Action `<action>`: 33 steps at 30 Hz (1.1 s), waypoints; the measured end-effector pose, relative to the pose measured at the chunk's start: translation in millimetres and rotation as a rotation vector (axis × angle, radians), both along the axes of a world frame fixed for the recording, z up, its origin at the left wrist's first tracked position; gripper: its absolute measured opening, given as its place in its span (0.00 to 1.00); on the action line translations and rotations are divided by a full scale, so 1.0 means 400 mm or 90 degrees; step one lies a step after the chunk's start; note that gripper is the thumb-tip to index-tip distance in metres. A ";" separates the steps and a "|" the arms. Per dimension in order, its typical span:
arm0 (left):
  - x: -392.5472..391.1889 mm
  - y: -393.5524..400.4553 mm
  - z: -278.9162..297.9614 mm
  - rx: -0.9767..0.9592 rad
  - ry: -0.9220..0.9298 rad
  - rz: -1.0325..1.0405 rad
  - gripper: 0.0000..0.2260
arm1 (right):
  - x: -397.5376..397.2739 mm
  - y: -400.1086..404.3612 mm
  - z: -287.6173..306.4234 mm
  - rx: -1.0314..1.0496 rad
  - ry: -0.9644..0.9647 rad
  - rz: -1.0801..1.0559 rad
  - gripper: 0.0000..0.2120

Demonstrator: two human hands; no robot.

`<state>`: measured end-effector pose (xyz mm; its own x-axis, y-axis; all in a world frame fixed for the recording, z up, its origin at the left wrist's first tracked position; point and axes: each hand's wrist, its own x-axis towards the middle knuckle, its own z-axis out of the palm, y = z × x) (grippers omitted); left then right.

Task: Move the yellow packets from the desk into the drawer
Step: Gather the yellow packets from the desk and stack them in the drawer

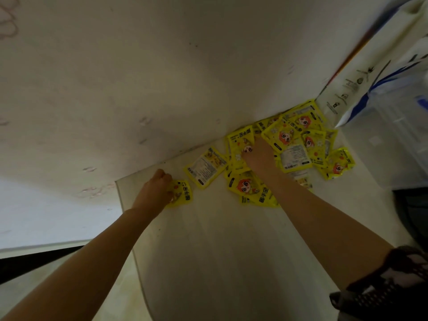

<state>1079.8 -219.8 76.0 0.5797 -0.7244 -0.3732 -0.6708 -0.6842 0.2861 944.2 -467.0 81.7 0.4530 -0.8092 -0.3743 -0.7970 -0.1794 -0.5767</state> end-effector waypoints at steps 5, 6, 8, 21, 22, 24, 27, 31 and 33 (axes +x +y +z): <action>-0.014 -0.018 0.019 -0.062 0.080 0.062 0.09 | -0.057 0.000 0.033 0.033 -0.065 -0.034 0.09; -0.019 -0.027 0.026 -0.079 0.104 0.082 0.09 | -0.071 -0.007 0.041 0.044 -0.078 -0.048 0.08; -0.026 -0.055 0.037 -0.106 0.134 0.104 0.09 | -0.097 -0.027 0.061 0.072 -0.093 -0.083 0.08; -0.040 -0.277 0.015 -0.131 0.131 0.074 0.11 | -0.180 -0.226 0.074 0.134 -0.092 -0.299 0.13; -0.035 -0.282 0.008 -0.120 0.116 0.065 0.12 | -0.176 -0.235 0.070 0.139 -0.075 -0.301 0.14; -0.023 -0.285 -0.011 -0.111 0.098 0.069 0.14 | -0.163 -0.248 0.063 0.125 -0.043 -0.287 0.13; -0.005 -0.278 -0.038 -0.096 0.040 0.049 0.17 | -0.143 -0.260 0.047 0.098 -0.036 -0.266 0.16; -0.004 -0.271 -0.045 -0.073 0.011 0.050 0.23 | -0.118 -0.268 0.032 0.093 -0.067 -0.254 0.10; -0.013 -0.274 -0.047 -0.077 0.007 0.061 0.22 | -0.101 -0.272 0.033 0.103 -0.055 -0.253 0.06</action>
<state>1074.8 -329.6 57.2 0.6448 -0.7058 -0.2933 -0.5999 -0.7052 0.3780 903.8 -575.7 95.1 0.1527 -0.8611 -0.4850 -0.7334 0.2302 -0.6397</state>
